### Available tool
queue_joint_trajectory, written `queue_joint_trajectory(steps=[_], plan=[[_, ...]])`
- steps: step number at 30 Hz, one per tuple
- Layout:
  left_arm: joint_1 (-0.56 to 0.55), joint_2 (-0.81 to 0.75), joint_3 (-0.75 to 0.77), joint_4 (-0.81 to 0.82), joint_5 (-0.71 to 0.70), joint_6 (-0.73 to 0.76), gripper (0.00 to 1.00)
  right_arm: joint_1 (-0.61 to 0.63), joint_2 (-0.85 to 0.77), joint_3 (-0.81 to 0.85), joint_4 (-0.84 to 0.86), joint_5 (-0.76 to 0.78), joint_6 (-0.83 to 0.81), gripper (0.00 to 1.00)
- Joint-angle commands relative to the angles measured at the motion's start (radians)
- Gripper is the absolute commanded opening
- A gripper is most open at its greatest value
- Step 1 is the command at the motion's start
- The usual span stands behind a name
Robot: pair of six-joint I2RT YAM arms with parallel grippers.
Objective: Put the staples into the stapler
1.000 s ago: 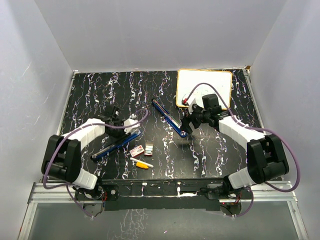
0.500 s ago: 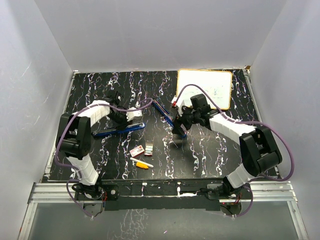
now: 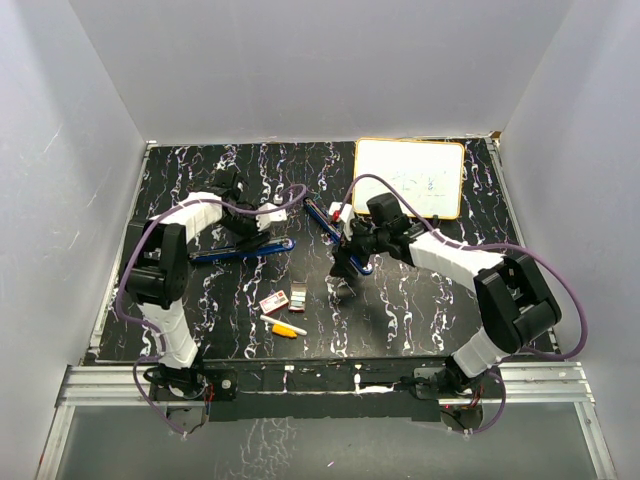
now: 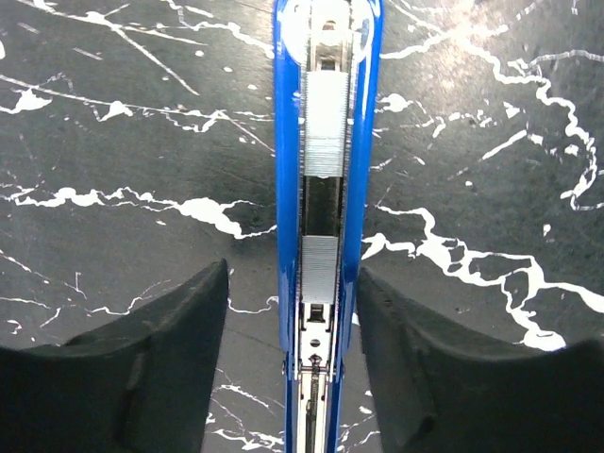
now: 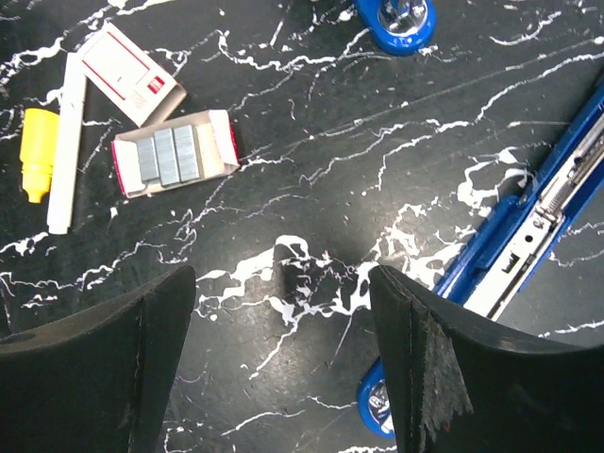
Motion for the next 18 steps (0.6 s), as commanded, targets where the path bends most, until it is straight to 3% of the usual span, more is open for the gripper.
queue_joint_trajectory(steps=[1,5,12,18], plan=[[0.038,-0.095,-0.029,0.026,0.132,-0.085,0.6,0.024,-0.009,-0.003,0.096,-0.061,0.037,0.76],[0.112,-0.203,-0.076,0.067,0.206,-0.197,0.65,0.089,0.029,0.006,0.124,-0.065,0.043,0.74],[0.309,-0.378,-0.154,0.265,0.24,-0.598,0.65,0.222,0.142,0.093,0.12,-0.01,0.008,0.6],[0.34,-0.439,-0.172,0.296,0.222,-0.665,0.65,0.277,0.239,0.178,0.079,0.023,-0.019,0.5]])
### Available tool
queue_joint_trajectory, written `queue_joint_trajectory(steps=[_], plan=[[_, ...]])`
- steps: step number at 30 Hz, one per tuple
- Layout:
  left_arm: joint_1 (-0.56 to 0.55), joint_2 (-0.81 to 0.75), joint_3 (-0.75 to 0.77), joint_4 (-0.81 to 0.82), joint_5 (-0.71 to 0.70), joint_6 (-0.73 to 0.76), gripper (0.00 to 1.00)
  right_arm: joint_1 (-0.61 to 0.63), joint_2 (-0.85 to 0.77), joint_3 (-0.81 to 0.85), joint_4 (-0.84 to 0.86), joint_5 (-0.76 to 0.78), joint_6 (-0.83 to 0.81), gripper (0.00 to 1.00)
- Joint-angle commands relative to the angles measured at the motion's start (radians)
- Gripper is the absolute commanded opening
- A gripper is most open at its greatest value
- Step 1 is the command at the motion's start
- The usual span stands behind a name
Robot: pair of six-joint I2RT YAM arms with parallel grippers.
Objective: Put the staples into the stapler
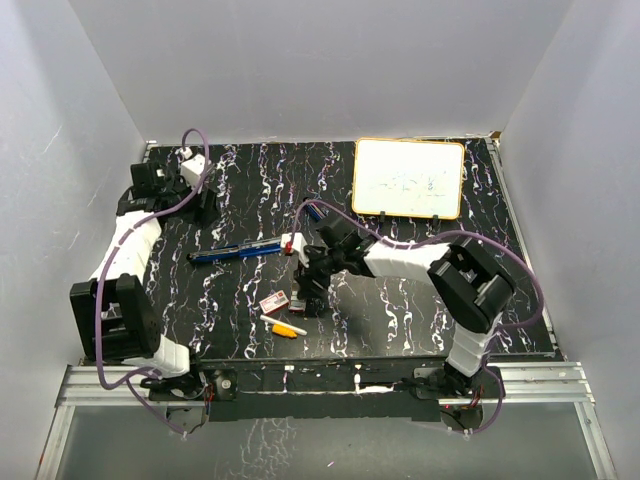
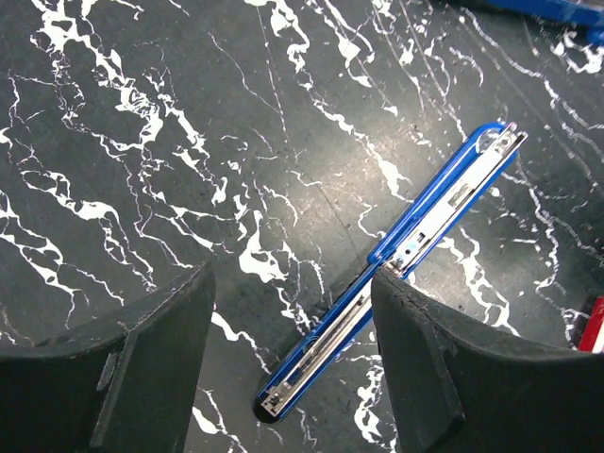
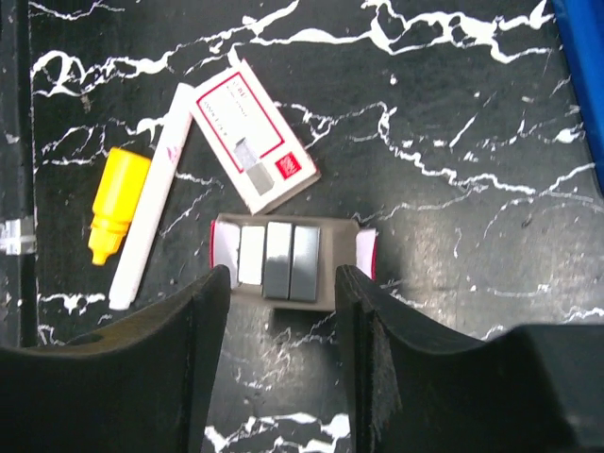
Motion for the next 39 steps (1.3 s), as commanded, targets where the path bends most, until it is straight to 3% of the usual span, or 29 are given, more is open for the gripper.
queue_joint_trajectory(steps=[1,14,30,39], plan=[[-0.006,-0.058,-0.035,0.049,0.048,-0.118,0.65,0.021,0.044,0.096,0.004,0.034,-0.029,0.49],[-0.008,-0.115,-0.072,0.103,0.066,-0.16,0.66,0.031,0.115,0.157,-0.074,0.082,-0.073,0.35],[-0.007,-0.115,-0.077,0.099,0.061,-0.155,0.67,0.064,0.054,0.162,-0.073,0.214,-0.115,0.34],[-0.008,-0.114,-0.082,0.095,0.061,-0.15,0.68,0.064,0.017,0.21,-0.132,0.184,-0.107,0.34]])
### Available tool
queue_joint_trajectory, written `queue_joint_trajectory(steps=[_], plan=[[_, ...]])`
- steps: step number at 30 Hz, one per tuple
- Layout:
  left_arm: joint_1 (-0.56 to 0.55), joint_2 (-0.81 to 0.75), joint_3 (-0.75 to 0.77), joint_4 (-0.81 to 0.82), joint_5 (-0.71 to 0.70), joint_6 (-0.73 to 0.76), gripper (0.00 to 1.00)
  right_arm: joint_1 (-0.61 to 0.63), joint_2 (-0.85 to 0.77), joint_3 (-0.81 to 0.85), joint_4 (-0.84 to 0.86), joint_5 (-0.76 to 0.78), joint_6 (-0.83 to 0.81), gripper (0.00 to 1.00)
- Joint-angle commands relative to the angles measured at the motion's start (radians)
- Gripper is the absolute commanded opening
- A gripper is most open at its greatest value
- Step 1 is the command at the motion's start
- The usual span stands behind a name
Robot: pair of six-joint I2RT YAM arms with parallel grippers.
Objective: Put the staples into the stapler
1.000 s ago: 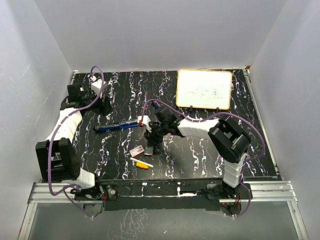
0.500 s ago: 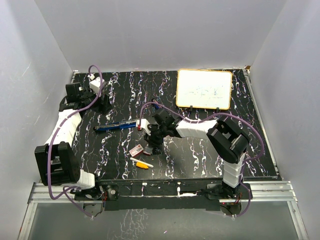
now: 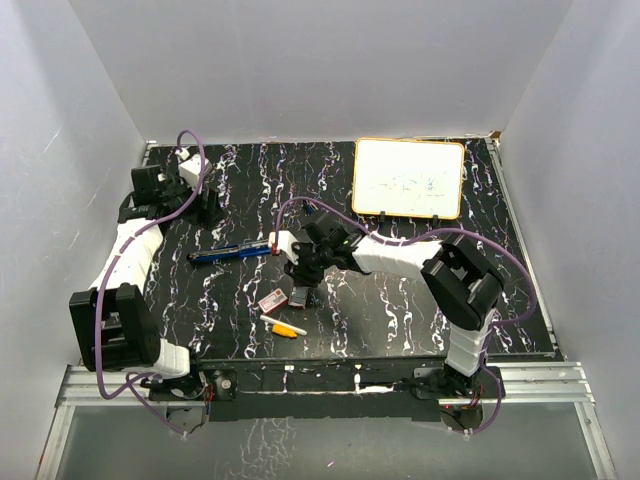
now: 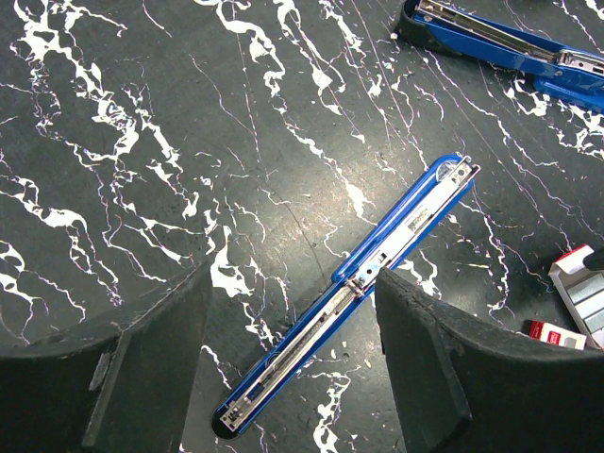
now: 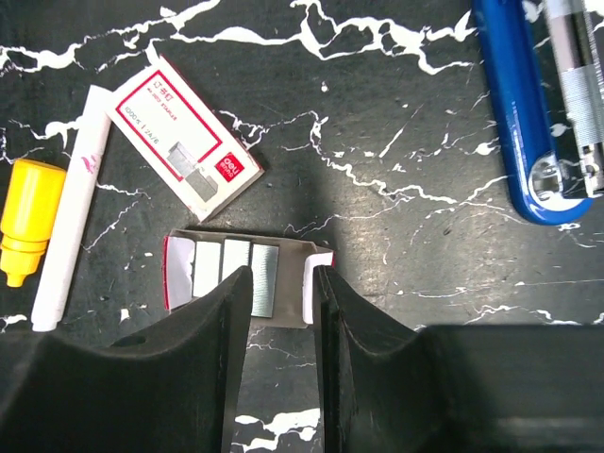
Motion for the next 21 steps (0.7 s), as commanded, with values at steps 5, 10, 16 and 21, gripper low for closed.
queue_joint_trajectory(steps=[5,10,16,21], plan=[[-0.002,-0.051,-0.019,0.009,0.029,0.002,0.69,0.006,-0.062,0.049,-0.042,-0.046,-0.027,0.33],[-0.003,-0.05,-0.023,0.009,0.034,-0.004,0.69,0.01,-0.039,0.044,-0.069,-0.06,-0.038,0.32],[-0.002,-0.048,-0.02,0.005,0.037,-0.002,0.7,0.012,-0.014,0.049,-0.073,-0.055,-0.039,0.3],[-0.002,-0.044,-0.02,0.005,0.039,-0.004,0.7,0.011,0.006,0.065,-0.078,-0.043,-0.039,0.29]])
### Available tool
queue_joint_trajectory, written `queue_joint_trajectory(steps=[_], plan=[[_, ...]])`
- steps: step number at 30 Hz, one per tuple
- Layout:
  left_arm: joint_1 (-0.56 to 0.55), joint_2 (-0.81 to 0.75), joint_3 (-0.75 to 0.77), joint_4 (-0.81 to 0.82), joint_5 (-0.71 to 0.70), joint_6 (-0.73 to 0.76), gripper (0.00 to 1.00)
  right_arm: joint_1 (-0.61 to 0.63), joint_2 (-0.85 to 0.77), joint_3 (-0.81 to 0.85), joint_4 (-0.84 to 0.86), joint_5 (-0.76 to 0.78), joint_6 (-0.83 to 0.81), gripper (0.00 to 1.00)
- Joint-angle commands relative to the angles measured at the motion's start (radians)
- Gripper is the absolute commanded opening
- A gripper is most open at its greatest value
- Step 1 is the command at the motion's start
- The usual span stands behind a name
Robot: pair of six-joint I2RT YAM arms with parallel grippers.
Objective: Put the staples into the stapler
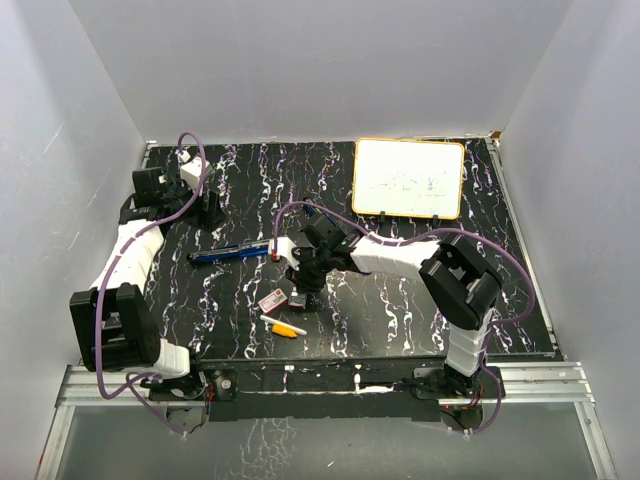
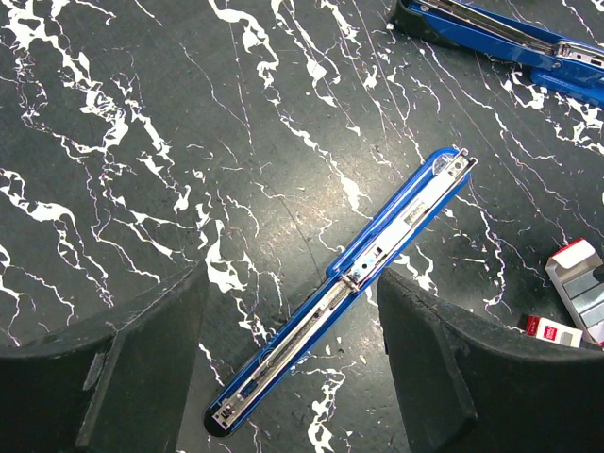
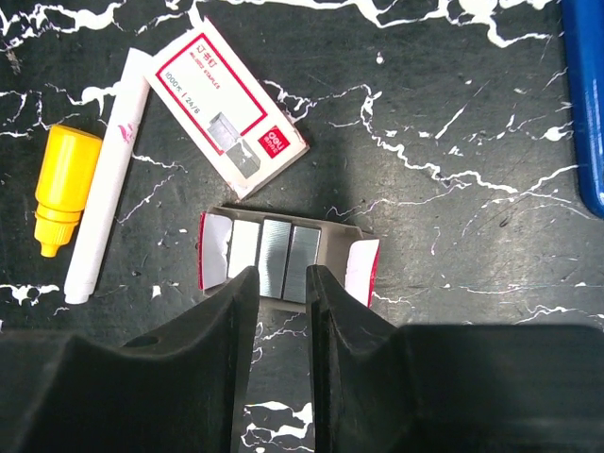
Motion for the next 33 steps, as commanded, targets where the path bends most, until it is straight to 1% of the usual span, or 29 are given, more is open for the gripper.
queue_joint_trajectory(steps=[1,22,33], plan=[[-0.002,-0.042,-0.003,0.004,0.038,-0.002,0.71,0.005,0.016,0.052,0.008,-0.001,-0.012,0.28],[-0.001,-0.04,-0.007,0.004,0.038,0.001,0.73,0.005,0.058,0.074,0.0,0.048,-0.02,0.23],[-0.002,-0.045,-0.01,0.003,0.036,0.004,0.74,0.005,0.065,0.073,-0.009,0.056,-0.031,0.23]])
